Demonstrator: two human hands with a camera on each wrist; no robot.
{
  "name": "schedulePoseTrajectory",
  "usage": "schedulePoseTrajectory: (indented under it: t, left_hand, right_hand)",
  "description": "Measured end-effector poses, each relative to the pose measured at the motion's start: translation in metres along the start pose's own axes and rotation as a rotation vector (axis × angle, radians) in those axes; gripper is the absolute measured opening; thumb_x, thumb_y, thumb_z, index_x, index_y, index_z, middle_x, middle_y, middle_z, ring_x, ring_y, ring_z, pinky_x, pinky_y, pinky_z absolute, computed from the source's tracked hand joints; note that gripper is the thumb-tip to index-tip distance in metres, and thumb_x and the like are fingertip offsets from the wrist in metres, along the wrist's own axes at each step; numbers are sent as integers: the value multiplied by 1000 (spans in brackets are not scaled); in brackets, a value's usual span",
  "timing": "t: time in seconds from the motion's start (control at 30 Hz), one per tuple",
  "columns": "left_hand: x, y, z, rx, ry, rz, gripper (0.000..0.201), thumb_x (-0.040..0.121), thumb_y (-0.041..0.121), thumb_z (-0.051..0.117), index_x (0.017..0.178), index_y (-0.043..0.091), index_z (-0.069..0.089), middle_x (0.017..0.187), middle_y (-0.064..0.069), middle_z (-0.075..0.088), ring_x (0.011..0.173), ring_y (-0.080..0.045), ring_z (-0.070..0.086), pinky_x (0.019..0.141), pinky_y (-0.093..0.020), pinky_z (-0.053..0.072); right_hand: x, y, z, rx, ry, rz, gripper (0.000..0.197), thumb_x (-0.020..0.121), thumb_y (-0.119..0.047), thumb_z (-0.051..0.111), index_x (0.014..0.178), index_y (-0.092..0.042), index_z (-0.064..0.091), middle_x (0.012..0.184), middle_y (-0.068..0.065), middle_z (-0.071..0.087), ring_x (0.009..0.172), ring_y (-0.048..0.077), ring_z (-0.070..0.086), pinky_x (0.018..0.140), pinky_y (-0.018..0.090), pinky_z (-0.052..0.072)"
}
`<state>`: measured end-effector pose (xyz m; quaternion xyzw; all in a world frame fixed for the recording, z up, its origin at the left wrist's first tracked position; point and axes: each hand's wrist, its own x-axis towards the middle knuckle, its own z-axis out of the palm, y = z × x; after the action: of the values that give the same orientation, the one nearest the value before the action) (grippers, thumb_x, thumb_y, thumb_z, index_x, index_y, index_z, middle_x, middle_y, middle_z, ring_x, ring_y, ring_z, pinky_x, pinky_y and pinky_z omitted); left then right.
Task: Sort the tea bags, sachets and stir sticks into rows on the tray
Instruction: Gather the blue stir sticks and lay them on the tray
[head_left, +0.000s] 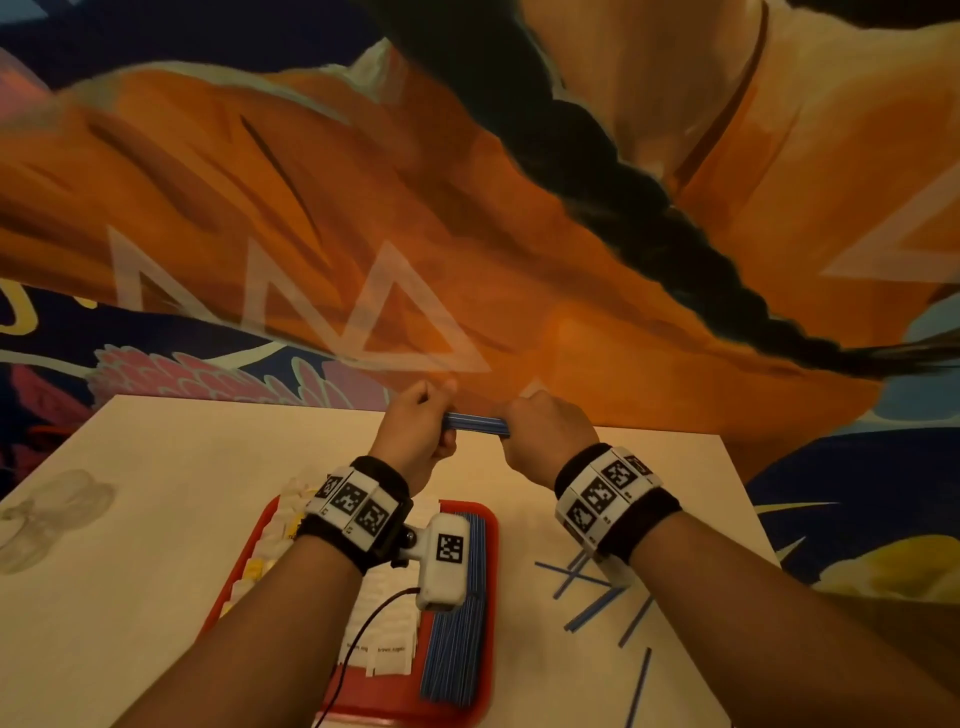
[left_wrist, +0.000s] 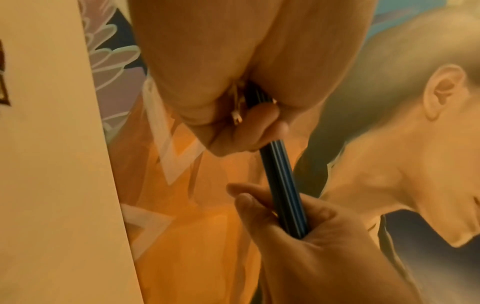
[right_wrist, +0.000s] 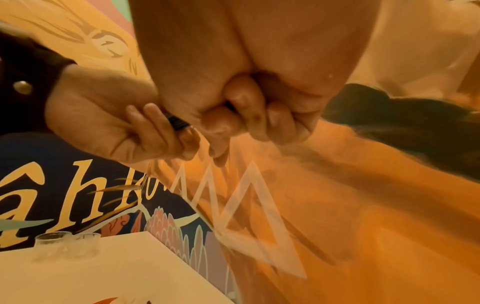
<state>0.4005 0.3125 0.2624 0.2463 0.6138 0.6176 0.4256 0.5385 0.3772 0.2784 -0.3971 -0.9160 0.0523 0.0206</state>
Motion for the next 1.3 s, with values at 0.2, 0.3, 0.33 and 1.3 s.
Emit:
schedulePoseTrajectory:
  t: [0.2,0.3,0.33,1.3]
  left_hand:
    - [4,-15,-14,219,29,154,29,98,1,49,73,13,38,57,-6,35,39,-14,34,37,-22,26]
    - [5,-28,-19,231,43,155,33,98,2,51,70,13,37,57,-5,34,37,-14,32,38,-21,24]
    - [4,-33,-21,204,49,138,35,99,6,54,69,12,37,57,-6,35,38,-15,33,39,-22,25]
    - [5,-239,-73,1086,-194,-538,25,90,22,66,106,2,67,105,-16,68,95,-32,66,69,-30,49]
  right_hand:
    - [-2,-4,11,178,-136,62,23,93,-39,57,106,-21,65,92,3,60,79,23,57,67,31,45]
    - [-3,-7,29,158,-251,91,25,96,-32,51,115,-18,60,96,5,50,81,25,52,69,33,44]
    - [-5,-8,37,164,-268,99,25,96,-31,50,117,-18,58,98,6,51,82,26,51,70,33,43]
    - [-83,-48,248,524,-728,385,74,81,-39,74,142,-25,34,125,10,56,106,29,61,88,39,54]
